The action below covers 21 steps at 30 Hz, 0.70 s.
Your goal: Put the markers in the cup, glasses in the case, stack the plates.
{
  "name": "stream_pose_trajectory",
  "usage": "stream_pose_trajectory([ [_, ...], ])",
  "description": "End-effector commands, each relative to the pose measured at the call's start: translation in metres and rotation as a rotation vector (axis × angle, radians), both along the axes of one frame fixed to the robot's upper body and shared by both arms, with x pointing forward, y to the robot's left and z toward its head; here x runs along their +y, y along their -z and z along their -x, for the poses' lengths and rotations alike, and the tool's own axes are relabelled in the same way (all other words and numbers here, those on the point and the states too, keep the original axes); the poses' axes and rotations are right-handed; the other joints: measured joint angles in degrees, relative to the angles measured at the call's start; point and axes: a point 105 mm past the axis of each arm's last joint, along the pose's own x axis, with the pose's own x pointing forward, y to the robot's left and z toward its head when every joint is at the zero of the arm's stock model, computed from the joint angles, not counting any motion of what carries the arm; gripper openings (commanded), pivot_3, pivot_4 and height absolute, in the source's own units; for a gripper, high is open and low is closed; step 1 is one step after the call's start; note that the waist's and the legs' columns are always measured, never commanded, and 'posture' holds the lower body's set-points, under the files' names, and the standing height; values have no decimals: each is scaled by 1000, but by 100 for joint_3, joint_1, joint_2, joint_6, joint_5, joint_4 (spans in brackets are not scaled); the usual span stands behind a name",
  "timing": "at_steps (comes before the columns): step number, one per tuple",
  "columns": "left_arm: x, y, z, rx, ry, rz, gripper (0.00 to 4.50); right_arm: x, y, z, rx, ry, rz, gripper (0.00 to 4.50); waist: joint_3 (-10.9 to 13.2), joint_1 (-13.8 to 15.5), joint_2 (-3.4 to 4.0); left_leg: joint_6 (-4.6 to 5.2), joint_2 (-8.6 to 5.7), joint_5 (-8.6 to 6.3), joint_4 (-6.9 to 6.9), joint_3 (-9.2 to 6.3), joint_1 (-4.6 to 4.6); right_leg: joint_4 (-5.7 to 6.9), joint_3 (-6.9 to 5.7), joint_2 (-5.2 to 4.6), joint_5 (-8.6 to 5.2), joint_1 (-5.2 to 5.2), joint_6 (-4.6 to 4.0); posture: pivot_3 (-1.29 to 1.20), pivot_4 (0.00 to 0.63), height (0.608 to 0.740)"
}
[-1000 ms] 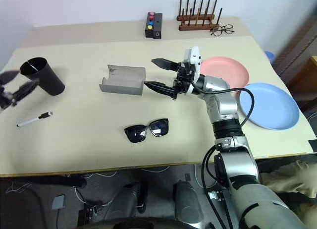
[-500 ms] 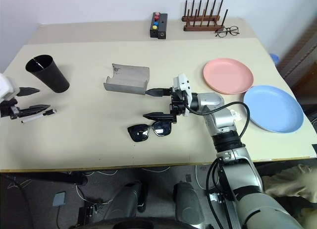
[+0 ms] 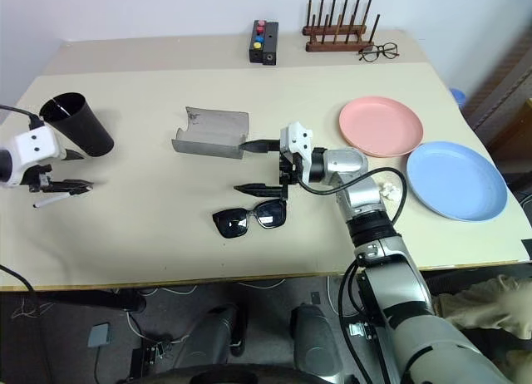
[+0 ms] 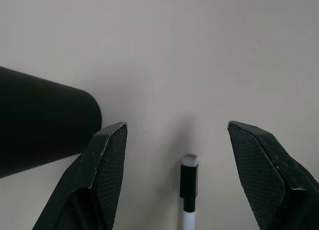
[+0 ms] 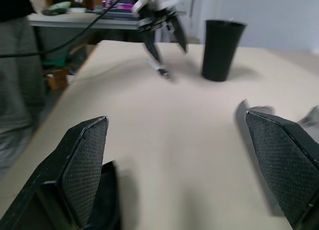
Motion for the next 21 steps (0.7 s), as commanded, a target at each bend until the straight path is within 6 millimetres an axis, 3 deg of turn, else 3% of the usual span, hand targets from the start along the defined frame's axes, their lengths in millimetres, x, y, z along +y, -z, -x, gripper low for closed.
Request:
stream_pose_trajectory([
  [1,10,-7,-1,-21,-30,-77,3251,3,-16,-4,-66,19,-45,4500,0,3,0,0,0,0,0,0,0,1,0,0,0,0,0,0,150,740],
  [13,32,-9,-3,77,-126,-328,3251,6,-20,-5,-77,21,-66,4500,2,5,-5,0,-3,0,5,-2,0,11,0,0,0,0,1,0,150,740],
  [21,28,5,6,206,-97,-331,3251,5,-19,-4,-71,23,-69,4500,2,-2,-5,0,-2,0,2,-2,0,14,1,0,-1,-5,2,0,150,740],
])
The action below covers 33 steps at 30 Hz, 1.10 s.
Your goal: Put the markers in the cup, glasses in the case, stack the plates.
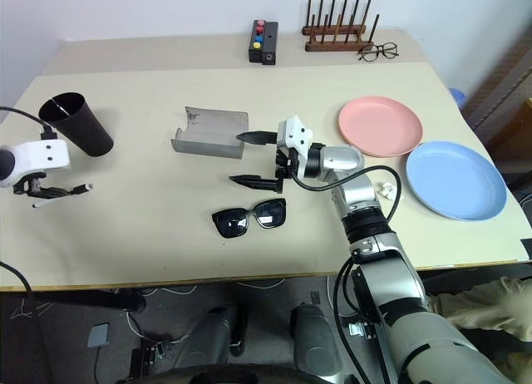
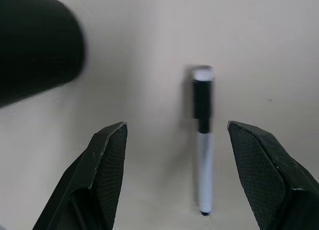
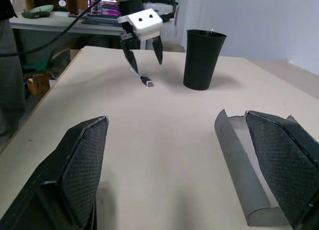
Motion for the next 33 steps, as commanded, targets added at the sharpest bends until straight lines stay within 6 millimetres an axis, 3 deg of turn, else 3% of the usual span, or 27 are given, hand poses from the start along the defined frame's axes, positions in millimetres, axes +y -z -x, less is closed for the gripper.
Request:
stream_pose_trajectory([
  [1,3,-4,5,35,-8,-5,3251,0,-17,0,-54,-5,-35,4500,0,1,0,0,0,0,0,1,0,0,0,0,0,0,0,0,150,740],
  [18,-6,17,0,92,-13,-22,3251,-4,-16,1,-47,17,-44,4500,0,5,-1,0,1,0,4,0,0,8,1,-1,0,-1,0,0,150,740],
  [33,-8,19,-9,92,-34,-73,3251,-6,-14,8,-38,40,-54,4500,0,24,-1,0,-1,0,32,-3,1,54,1,-3,-4,-4,4,0,150,740],
])
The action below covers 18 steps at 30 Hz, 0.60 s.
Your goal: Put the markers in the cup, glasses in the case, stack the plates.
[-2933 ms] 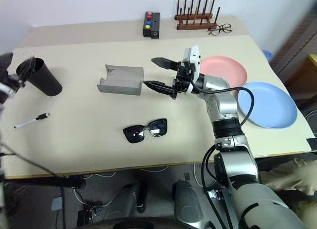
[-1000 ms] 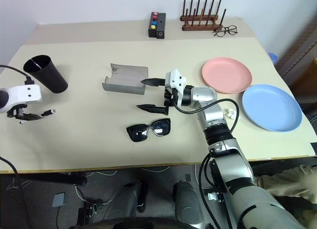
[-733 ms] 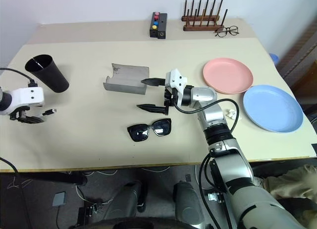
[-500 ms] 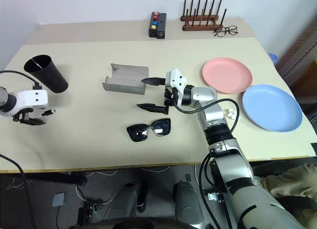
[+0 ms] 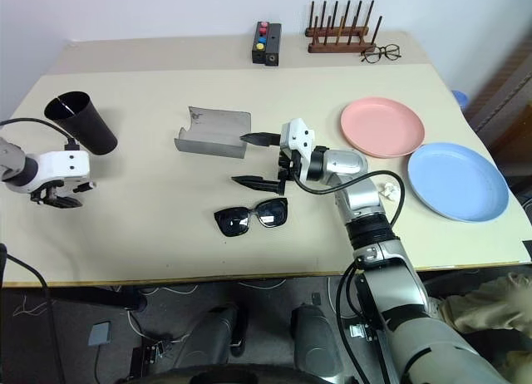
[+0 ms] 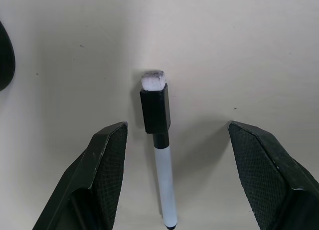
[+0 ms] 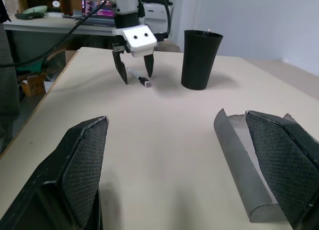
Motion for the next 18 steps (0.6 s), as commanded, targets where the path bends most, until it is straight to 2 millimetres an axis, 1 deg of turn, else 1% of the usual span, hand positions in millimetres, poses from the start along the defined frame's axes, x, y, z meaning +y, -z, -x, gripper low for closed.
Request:
stream_pose_trajectory([
  [1,4,-4,-2,-5,-23,-33,3251,-2,-14,3,-40,3,-43,4500,0,-1,0,0,0,0,2,-1,0,3,0,0,0,0,0,0,150,740],
  [4,6,-5,-1,7,-29,-53,3251,-2,-13,4,-37,7,-47,4500,0,-8,0,0,0,0,7,-1,0,6,0,1,0,0,0,0,150,740],
  [5,6,-5,-1,10,-29,-61,3018,-2,-13,4,-37,10,-48,4500,0,-9,0,0,0,0,7,-2,0,6,0,1,0,0,0,0,150,740],
  [7,7,-5,-1,18,-33,-71,2414,-2,-13,4,-36,14,-51,4500,0,-17,0,0,-1,0,7,-1,0,6,0,1,-1,0,0,0,150,740],
  [11,7,-6,0,33,-31,-74,490,-3,-14,3,-36,19,-52,4500,1,-17,-1,0,0,0,7,-2,0,7,0,1,-1,-1,1,0,150,740],
  [18,4,-7,3,24,-3,-46,490,-3,-14,0,-38,24,-52,4500,1,-16,-3,0,0,0,8,-2,0,6,1,0,-1,-1,1,0,150,740],
])
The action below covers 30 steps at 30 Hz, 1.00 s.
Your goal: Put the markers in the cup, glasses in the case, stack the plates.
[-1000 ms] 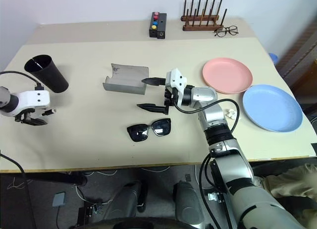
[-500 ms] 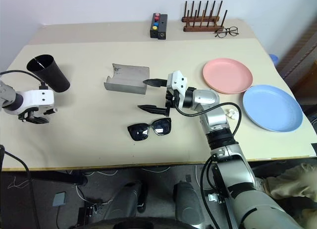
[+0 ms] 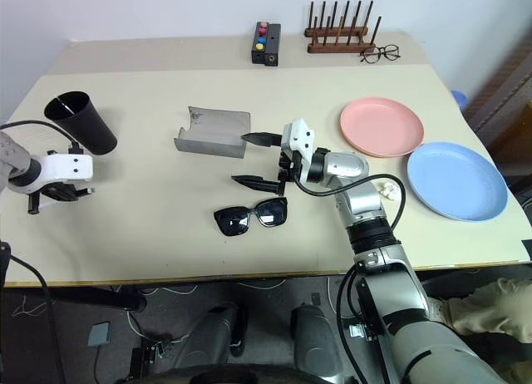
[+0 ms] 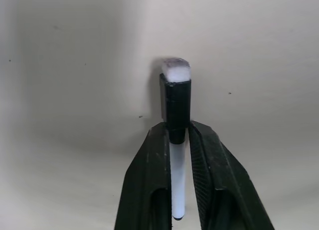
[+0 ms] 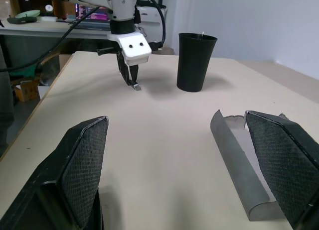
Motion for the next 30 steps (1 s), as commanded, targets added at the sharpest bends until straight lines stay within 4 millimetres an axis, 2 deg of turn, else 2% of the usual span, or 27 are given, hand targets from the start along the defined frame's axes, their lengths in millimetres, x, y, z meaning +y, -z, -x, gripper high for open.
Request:
stream_pose_trajectory([
  [1,-1,-12,-1,-57,15,39,490,-2,-15,-1,-51,3,-30,4500,0,-3,0,0,0,0,0,0,0,0,0,0,0,0,0,0,150,740],
  [3,-10,-17,-4,-83,37,99,490,-1,-15,-2,-53,2,-29,4500,0,3,0,0,1,0,0,-1,0,0,0,0,0,0,0,0,150,740],
  [7,-58,-38,-5,-139,207,312,490,-3,-15,-3,-56,2,-23,4500,1,9,-1,0,2,0,4,-2,-3,-1,1,-1,0,0,0,0,150,740],
  [10,-80,-47,1,-164,269,380,490,-4,-16,-4,-59,2,-19,4500,1,-1,0,0,2,0,13,-7,-11,-2,2,-2,0,-1,-1,0,150,740],
  [13,-84,-49,2,-198,259,389,490,-5,-16,-5,-63,-1,-13,4500,1,-8,0,0,4,0,19,-9,-11,0,2,2,0,-1,-1,0,150,740],
  [19,-80,-53,-5,-273,233,383,490,-5,-18,-7,-73,-1,-10,4500,1,-9,0,1,4,-1,22,-8,-11,2,2,4,0,-1,-1,0,150,740],
  [20,-80,-54,-6,-280,232,386,236,-5,-19,-7,-74,-1,-10,4500,1,-7,0,1,4,-1,24,-8,-12,2,2,4,-1,-1,-1,0,150,740],
  [26,-86,-63,-15,-356,247,408,236,-6,-20,-9,-78,0,-10,4500,1,14,0,5,3,-3,36,-9,-17,2,2,4,0,1,-1,0,150,740],
  [30,-104,-95,-32,-537,257,546,236,-5,-21,-10,-85,0,-8,4500,2,43,-1,7,2,-4,47,-16,-26,3,-3,4,-1,1,-1,0,150,740],
])
